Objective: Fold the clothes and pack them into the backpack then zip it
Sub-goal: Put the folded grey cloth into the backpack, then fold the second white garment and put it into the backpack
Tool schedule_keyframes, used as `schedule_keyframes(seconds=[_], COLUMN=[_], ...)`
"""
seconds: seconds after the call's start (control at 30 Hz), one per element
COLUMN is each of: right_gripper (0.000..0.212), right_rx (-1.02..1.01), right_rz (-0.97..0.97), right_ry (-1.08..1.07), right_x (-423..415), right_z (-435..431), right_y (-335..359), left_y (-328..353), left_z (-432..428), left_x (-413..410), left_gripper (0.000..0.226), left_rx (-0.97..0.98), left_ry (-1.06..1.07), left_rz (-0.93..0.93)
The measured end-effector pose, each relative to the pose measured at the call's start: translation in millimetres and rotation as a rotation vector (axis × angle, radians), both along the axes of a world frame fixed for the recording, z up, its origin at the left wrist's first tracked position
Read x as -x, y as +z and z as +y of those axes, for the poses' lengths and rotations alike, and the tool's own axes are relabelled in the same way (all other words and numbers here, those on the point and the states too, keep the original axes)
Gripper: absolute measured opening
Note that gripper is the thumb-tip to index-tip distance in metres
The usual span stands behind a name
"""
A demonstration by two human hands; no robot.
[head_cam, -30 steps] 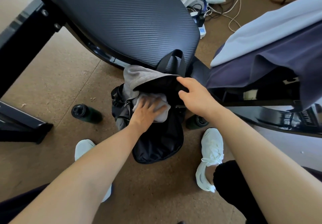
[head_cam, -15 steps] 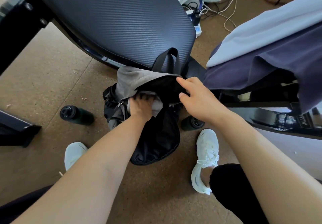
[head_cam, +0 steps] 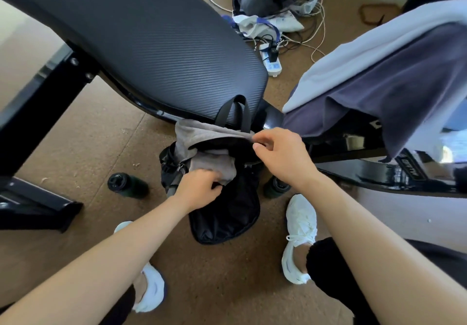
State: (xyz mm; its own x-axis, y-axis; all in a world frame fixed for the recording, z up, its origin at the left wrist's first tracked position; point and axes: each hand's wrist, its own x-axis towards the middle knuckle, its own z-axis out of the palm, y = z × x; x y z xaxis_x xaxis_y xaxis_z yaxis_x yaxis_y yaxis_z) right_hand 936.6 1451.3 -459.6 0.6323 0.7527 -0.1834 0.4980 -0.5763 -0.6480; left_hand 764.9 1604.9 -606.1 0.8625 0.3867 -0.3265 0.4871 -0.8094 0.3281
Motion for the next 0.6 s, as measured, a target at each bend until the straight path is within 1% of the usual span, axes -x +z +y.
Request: schedule_keyframes(seconds=[0.07, 0.13, 0.2, 0.27, 0.33, 0.37, 0.43, 0.47, 0.53, 0.6], right_gripper=[0.013, 0.008, 0.004, 0.013, 0.029, 0.038, 0.057, 0.067, 0.081, 0.086], right_rx=[-0.206, -0.412, -0.575, -0.702, -0.789, -0.798, -0.743, -0.718, -0.740, -0.788], right_rz=[-0.086, -0.156, -0.293, -0.442, -0.492, -0.466, -0.305, -0.189, 0.046, 0.232], right_ry=[-0.185, -0.390, -0.563, -0.736, -0.927, -1.011, -1.105, -1.102, -1.056, -1.029], right_x=[3, 3, -2, -13, -29, -38, -59, -68, -81, -85], right_z=[-6, -16, -28, -44, -59, -66, -76, -79, -81, -78], right_y=[14, 29, 43, 54, 64, 68, 71, 71, 69, 68], left_y=[27, 57, 84, 110, 136, 149, 172, 181, 193, 199], left_z=[-11, -23, -33, -45, -57, -63, -76, -82, -90, -94], left_x=[3, -3, -18, -41, -69, -86, -121, -139, -175, -210], left_gripper=[0.017, 0.013, 0.013, 0.021, 0.024, 0.023, 0.018, 0.015, 0.012, 0.017], left_rx=[-0.029, -0.022, 0.032, 0.122, 0.211, 0.245, 0.290, 0.306, 0.333, 0.386], left_ry=[0.041, 0.102, 0.168, 0.215, 0.236, 0.228, 0.185, 0.161, 0.141, 0.184], left_rz=[-0.098, -0.193, -0.296, -0.416, -0.510, -0.546, -0.605, -0.629, -0.674, -0.701])
